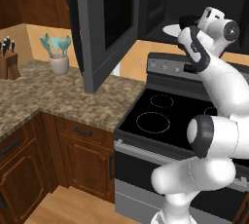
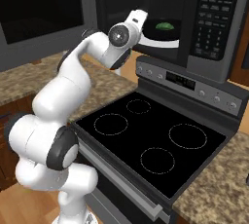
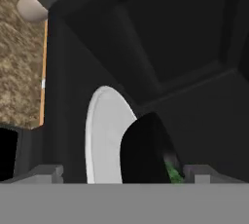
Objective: Pick the broccoli from the sink and place it in the bowl. Then pick the bowl and place it in the microwave. Then close the microwave door and press the start button.
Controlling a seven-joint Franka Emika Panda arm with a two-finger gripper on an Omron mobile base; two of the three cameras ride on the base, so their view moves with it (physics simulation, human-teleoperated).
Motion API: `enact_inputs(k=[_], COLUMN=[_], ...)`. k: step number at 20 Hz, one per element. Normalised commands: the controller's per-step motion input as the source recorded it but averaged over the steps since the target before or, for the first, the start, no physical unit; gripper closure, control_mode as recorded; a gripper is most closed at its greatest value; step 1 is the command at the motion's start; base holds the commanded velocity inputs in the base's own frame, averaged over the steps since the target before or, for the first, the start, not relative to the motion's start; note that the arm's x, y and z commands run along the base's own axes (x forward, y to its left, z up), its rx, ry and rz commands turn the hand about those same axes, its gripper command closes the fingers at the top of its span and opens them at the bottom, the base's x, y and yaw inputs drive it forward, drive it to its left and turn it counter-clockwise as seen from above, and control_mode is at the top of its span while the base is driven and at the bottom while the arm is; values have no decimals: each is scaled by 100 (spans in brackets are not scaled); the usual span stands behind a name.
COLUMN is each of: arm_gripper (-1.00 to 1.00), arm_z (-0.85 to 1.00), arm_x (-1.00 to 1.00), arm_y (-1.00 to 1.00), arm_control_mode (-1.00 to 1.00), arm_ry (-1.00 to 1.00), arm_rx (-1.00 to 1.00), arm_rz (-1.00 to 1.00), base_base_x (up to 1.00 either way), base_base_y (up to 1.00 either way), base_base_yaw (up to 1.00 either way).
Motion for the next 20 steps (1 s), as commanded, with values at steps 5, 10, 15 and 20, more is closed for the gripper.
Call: enact_inputs(k=[5, 10, 15, 20], arm_gripper=[-100, -100, -100, -100], arm_z=[45, 48, 54, 51], arm_x=[-100, -100, -100, -100], arm_y=[60, 33, 33, 34], arm_control_mode=[-100, -100, -100, -100], arm_ry=[-9, 0, 6, 21], arm_rx=[-2, -9, -13, -4], arm_rz=[1, 1, 3, 1], base_base_x=[0, 0, 0, 0], base_base_y=[0, 0, 0, 0], base_base_yaw=[0, 0, 0, 0])
